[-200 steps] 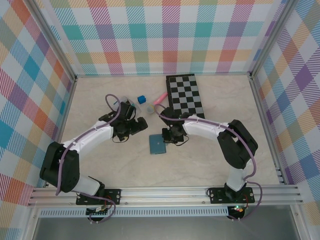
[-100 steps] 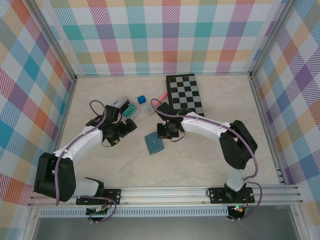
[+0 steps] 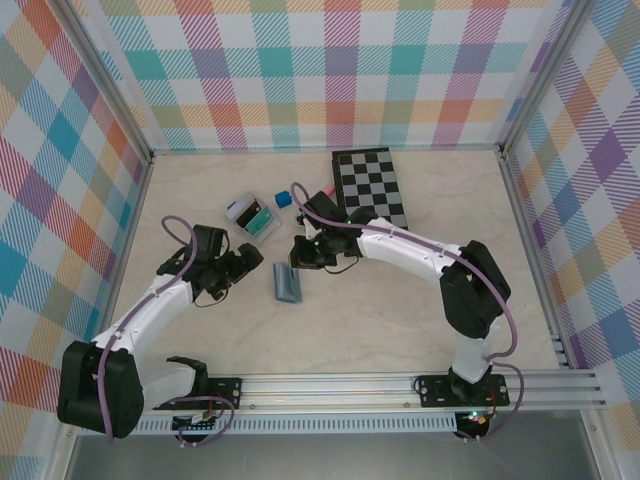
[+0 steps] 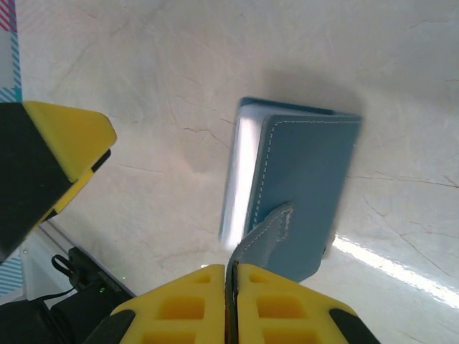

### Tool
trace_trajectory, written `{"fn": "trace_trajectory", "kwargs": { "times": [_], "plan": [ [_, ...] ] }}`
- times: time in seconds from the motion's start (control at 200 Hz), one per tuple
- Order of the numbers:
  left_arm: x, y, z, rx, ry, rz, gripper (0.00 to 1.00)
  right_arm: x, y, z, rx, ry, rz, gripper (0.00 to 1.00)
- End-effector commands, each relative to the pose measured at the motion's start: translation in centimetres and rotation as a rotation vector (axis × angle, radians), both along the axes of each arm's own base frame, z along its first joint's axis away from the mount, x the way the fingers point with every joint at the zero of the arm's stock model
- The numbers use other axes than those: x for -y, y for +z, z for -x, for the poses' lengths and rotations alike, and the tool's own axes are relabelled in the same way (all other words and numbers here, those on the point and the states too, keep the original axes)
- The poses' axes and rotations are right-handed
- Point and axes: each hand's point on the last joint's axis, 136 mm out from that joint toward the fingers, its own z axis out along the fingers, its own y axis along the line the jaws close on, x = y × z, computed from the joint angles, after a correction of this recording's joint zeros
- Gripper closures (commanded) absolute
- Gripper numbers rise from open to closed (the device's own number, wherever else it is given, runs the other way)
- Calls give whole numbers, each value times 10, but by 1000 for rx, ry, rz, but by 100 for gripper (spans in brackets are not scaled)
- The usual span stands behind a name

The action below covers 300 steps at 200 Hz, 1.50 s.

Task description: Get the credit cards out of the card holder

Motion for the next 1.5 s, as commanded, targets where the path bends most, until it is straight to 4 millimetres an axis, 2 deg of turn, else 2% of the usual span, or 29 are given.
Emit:
{"fn": "trace_trajectory", "kwargs": {
  "times": [0.0,0.165,0.29,0.39,0.495,0.62,0.81,0.9,0.99,1.105,1.255,1.495],
  "plan": [
    [-5,5,-3,49,24,-2,0,-4,-4,0,-11,-13,-3,91],
    [10,6,-1,56,-28,74,0,30,-28,-8,-13,-116,180,92],
    [25,1,6,53,-91,148,0,55,-39,-5,-8,-147,253,92],
    [36,-1,11,39,-151,194,1,84,-49,-3,19,-190,356,92],
    [44,-3,12,5,-195,213,5,110,-57,-3,47,-228,442,91],
    [58,-8,8,-32,-240,261,20,126,-67,-3,62,-256,477,91],
    [76,-11,1,-74,-306,281,42,125,-76,-8,63,-260,476,91],
    [86,-11,1,-87,-352,298,55,123,-80,-11,59,-256,481,91],
    [94,-10,-1,-93,-380,301,60,118,-83,-13,54,-254,474,91],
    [99,-13,-2,-113,-396,288,60,116,-87,-14,49,-248,471,91],
    [105,-18,-4,-151,-415,298,51,120,-92,-13,41,-249,496,90],
    [113,-27,-3,-190,-434,314,49,120,-95,-11,32,-227,512,90]
  ]
}}
